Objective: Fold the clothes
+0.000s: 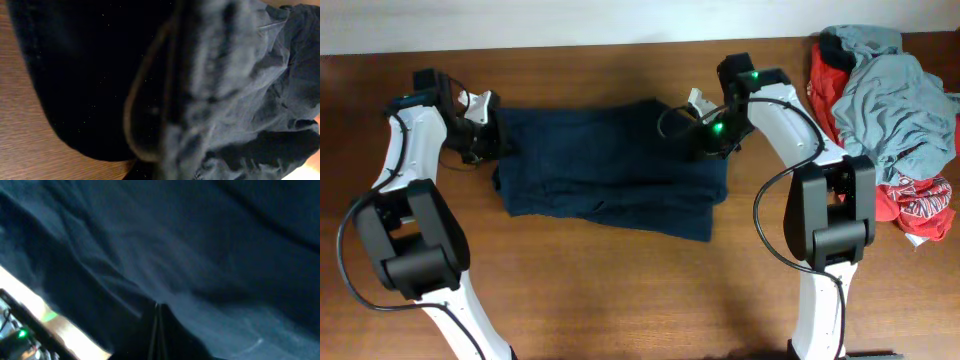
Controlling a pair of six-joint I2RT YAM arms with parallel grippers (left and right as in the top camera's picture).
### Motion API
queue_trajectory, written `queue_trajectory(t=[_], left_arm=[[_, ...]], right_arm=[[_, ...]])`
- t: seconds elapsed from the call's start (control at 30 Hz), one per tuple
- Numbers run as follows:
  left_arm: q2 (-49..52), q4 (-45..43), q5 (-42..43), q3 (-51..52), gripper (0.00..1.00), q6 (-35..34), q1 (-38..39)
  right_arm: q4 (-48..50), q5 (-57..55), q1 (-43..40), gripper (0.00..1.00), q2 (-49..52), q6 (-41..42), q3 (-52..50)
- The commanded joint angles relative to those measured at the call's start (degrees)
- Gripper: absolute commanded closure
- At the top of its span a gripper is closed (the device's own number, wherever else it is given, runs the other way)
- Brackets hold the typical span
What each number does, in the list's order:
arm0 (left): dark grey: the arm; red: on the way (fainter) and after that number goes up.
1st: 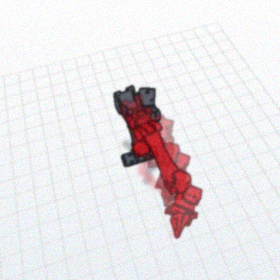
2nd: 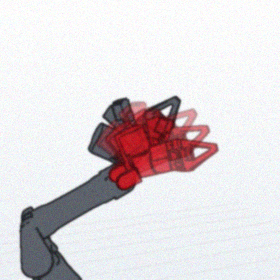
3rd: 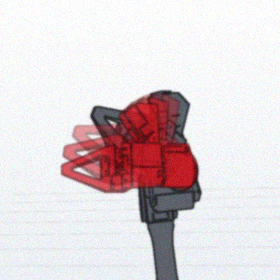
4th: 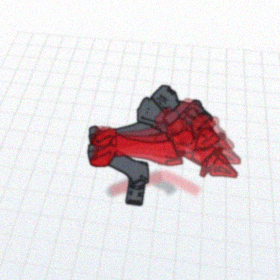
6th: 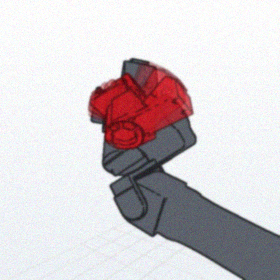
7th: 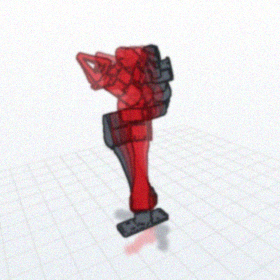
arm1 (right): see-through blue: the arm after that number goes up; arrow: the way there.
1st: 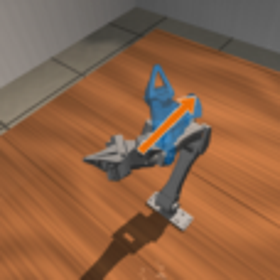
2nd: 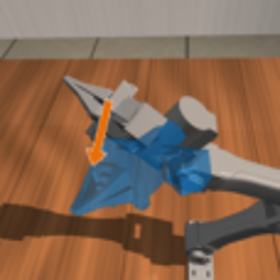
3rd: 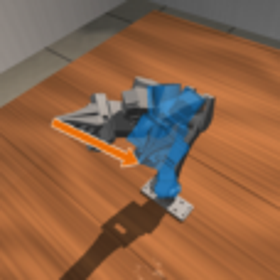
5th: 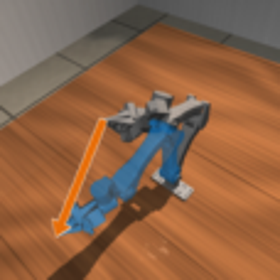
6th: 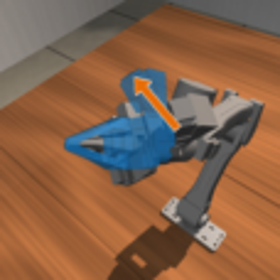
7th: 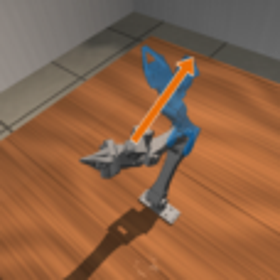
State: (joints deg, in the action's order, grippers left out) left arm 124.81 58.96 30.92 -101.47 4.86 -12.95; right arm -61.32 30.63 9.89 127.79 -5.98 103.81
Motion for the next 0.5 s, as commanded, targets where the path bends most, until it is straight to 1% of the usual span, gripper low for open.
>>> queue_trajectory(t=[0.0,0.23,0.37,0.47], left_arm=[[-1.75,-0.09,-0.37,-1.44,0.99,-0.09,-0.61],[-1.86,0.72,-0.26,-2.69,0.99,-0.11,-0.52],[-2.38,2.16,0.33,-4.20,1.00,-0.13,0.72],[-3.02,2.69,0.31,-5.55,0.99,-0.39,3.39]], right_arm=[[3.69,-2.89,0.22,0.96,-1.60,1.16,-4.24],[13.42,-4.33,0.22,0.96,-0.94,3.52,-13.88],[15.15,-4.37,0.22,0.96,-0.87,3.72,-16.28],[15.54,-4.37,0.22,0.96,-0.87,3.69,-16.87]])
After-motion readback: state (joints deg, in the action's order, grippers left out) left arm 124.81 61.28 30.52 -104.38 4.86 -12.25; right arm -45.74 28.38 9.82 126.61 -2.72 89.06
